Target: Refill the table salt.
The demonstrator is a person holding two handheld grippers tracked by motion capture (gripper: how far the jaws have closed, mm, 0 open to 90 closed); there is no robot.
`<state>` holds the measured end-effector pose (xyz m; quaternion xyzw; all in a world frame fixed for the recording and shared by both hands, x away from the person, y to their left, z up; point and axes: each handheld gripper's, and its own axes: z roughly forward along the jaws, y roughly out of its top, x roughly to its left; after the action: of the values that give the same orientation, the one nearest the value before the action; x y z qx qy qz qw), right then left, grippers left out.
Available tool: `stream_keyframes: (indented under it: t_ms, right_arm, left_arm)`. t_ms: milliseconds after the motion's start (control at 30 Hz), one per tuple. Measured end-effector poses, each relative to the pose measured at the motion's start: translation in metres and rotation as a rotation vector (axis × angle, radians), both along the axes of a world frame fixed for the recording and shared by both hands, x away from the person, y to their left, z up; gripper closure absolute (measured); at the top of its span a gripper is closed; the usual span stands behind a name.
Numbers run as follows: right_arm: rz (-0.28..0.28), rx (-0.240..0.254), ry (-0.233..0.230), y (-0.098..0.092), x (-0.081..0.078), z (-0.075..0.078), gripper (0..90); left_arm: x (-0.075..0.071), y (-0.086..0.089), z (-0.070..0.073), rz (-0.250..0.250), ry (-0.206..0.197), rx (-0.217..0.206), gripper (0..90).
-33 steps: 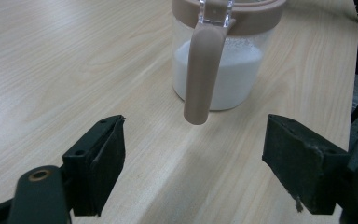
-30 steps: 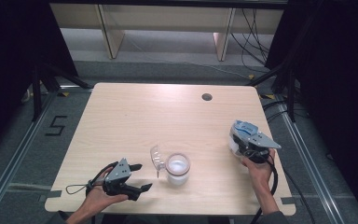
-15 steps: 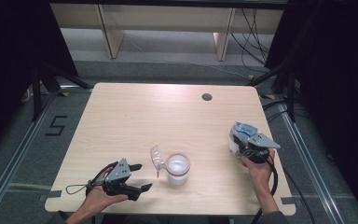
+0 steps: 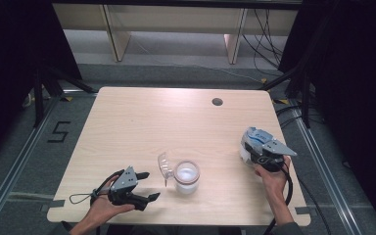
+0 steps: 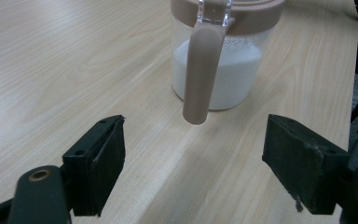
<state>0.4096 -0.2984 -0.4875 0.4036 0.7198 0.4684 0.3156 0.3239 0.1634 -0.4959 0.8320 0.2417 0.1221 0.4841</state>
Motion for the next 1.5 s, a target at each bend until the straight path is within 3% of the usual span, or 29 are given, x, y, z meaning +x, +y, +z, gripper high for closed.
stream_keyframes:
  t_ms: [33, 100, 133, 167, 200, 333, 400, 500, 567, 667, 733, 800, 867, 933, 967, 1033, 1133, 1200, 1233, 1267, 1300, 1333, 1400, 1433, 1500]
  right_arm:
    - [-0.010, 0.005, -0.015, 0.001, 0.000, 0.000, 70.9]
    - [0.000, 0.012, -0.003, 0.000, 0.000, 0.000, 66.7]
    - [-0.021, 0.032, 0.018, 0.001, -0.003, 0.001, 65.7]
    - [-0.008, 0.021, -0.008, 0.000, -0.002, 0.001, 65.1]
    - [-0.001, 0.035, 0.015, 0.000, -0.003, 0.003, 63.8]
    - [0.004, 0.047, 0.035, 0.000, -0.006, 0.004, 55.3]
    - [-0.001, 0.030, 0.034, 0.000, -0.008, 0.005, 53.9]
    - [0.004, 0.055, 0.024, 0.002, -0.007, 0.004, 50.4]
    - [-0.006, 0.040, 0.026, 0.003, -0.007, 0.004, 47.7]
    - [0.001, 0.056, 0.047, 0.003, -0.008, 0.004, 43.1]
    - [0.013, 0.041, 0.042, 0.002, -0.007, 0.002, 42.5]
    - [-0.007, 0.066, 0.072, 0.003, -0.011, 0.000, 41.1]
    - [0.008, 0.041, 0.054, 0.001, -0.010, 0.001, 39.6]
    - [0.006, 0.056, 0.063, 0.002, -0.012, 0.001, 37.5]
    - [0.005, 0.039, 0.042, 0.001, -0.013, 0.001, 37.2]
    - [-0.002, 0.064, 0.082, 0.001, -0.017, 0.002, 35.1]
    - [-0.002, 0.059, 0.044, -0.002, -0.019, 0.004, 32.1]
    - [-0.015, 0.051, 0.062, -0.003, -0.022, 0.006, 31.3]
    - [0.004, 0.065, 0.072, -0.004, -0.022, 0.005, 31.3]
    - [-0.022, 0.115, 0.106, 0.001, -0.027, 0.006, 31.3]
    - [-0.015, 0.083, 0.070, -0.001, -0.025, 0.005, 31.0]
    - [-0.034, 0.098, 0.102, 0.000, -0.029, 0.007, 30.7]
    - [-0.017, 0.098, 0.092, -0.003, -0.030, 0.008, 29.6]
    - [-0.046, 0.130, 0.112, -0.001, -0.035, 0.009, 28.7]
    - [-0.055, 0.140, 0.107, -0.004, -0.040, 0.009, 28.3]
  left_arm:
    - [0.000, 0.000, 0.000, 0.005, 0.003, -0.001, 20.7]
    - [0.000, 0.000, 0.000, 0.004, 0.003, 0.001, 20.7]
    - [0.000, 0.000, 0.000, 0.004, 0.003, 0.001, 20.7]
    - [-0.001, 0.000, 0.000, 0.005, 0.006, -0.008, 20.7]
    - [0.000, 0.000, 0.000, 0.004, 0.005, -0.007, 20.7]
    - [0.000, 0.001, 0.001, 0.004, -0.002, -0.001, 20.7]
    - [0.000, 0.001, 0.001, 0.004, -0.001, -0.001, 20.7]
    - [-0.001, 0.000, 0.000, 0.004, -0.001, -0.002, 20.7]
    - [0.000, 0.001, 0.001, 0.004, -0.001, -0.001, 20.7]
    - [0.000, 0.001, 0.000, 0.004, -0.002, -0.001, 20.7]
    - [-0.001, 0.001, 0.001, 0.004, -0.003, -0.001, 20.7]
    - [-0.001, 0.001, 0.001, 0.004, -0.002, -0.002, 20.7]
    - [-0.001, 0.001, 0.000, 0.004, -0.002, -0.001, 20.7]
    - [-0.001, 0.000, 0.000, 0.009, 0.000, -0.010, 20.7]
    - [-0.001, 0.000, 0.000, 0.010, 0.001, -0.011, 20.6]
    - [0.000, 0.001, 0.001, 0.005, -0.003, -0.001, 20.6]
    - [-0.001, 0.000, 0.000, 0.011, 0.002, -0.010, 20.7]
    - [-0.001, 0.000, 0.001, 0.008, 0.001, -0.003, 20.6]
    - [-0.001, 0.000, 0.001, 0.007, -0.001, -0.002, 20.6]
    - [0.000, 0.001, 0.001, 0.005, -0.003, -0.001, 20.6]
    - [0.000, 0.001, 0.001, 0.005, -0.002, -0.002, 20.7]
    - [0.000, 0.001, 0.001, 0.005, -0.003, -0.001, 20.6]
    - [0.000, 0.001, 0.001, 0.005, -0.003, 0.000, 20.7]
    - [0.000, 0.001, 0.001, 0.004, -0.003, 0.000, 20.7]
    - [0.000, 0.001, 0.001, 0.007, -0.005, 0.005, 20.6]
